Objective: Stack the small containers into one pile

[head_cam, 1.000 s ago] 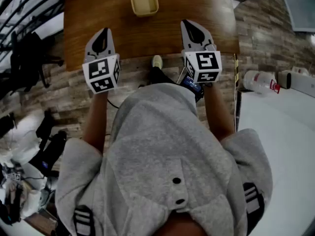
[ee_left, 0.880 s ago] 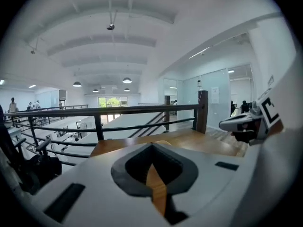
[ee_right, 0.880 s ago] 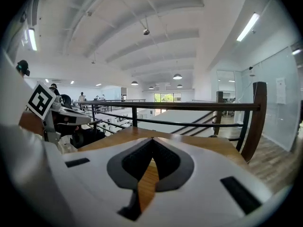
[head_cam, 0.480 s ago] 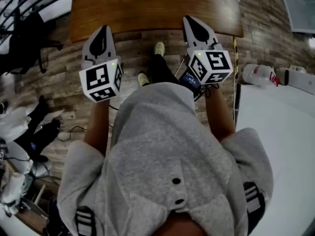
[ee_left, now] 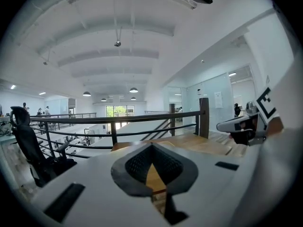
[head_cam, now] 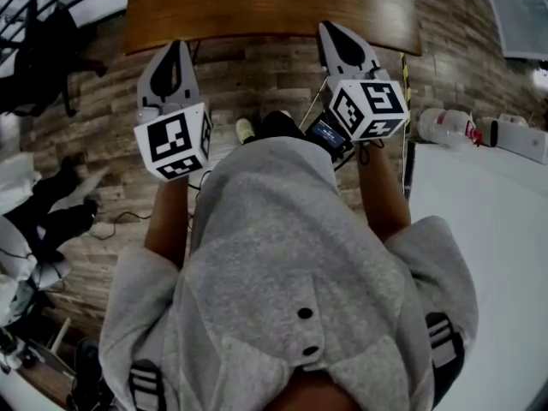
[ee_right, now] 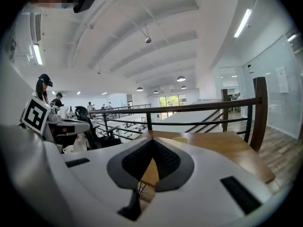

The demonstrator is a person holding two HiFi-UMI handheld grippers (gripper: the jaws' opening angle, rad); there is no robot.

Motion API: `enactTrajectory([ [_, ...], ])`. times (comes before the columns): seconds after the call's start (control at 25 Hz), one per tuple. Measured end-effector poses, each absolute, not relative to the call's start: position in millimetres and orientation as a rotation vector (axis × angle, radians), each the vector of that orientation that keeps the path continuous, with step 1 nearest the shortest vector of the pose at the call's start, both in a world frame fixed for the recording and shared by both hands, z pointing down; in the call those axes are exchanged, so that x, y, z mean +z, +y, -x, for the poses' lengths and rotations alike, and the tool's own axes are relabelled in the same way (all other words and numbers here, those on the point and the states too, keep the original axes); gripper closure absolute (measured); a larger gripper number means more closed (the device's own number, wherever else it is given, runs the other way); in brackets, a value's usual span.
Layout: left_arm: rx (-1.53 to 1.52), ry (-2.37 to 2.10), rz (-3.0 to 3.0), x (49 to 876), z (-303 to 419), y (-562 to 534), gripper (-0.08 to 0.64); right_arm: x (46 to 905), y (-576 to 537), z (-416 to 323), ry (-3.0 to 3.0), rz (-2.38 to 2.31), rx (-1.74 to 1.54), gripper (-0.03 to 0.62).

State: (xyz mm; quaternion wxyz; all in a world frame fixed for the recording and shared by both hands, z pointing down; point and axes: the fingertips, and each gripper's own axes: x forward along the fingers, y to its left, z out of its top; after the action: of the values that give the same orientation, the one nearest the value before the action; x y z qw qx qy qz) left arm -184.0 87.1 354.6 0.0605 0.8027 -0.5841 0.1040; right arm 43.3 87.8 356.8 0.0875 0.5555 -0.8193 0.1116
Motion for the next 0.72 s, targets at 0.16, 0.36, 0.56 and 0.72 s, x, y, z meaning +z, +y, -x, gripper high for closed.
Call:
enactTrajectory([
  [0.16,0.309,-1.778,-2.409,352,189,92,0.548,356,91,-35,-2.481,-1.616,0.373,0.577],
  [0.36,0.315,-1.780,-2.398,352,191,85,0.548,359,84,-38,-2.451,-1.622,0.362,0.577],
  [0.56,0.303,-1.768,-2.398,351,190,81,0.548,351,81,-48,-2.440,-1.669,0.350,0.577],
  [0.72,0.314,-1.772,-2.404,346,183,76,0.548,344,78,-53,-2.453,-1.687,0.344,0.577],
])
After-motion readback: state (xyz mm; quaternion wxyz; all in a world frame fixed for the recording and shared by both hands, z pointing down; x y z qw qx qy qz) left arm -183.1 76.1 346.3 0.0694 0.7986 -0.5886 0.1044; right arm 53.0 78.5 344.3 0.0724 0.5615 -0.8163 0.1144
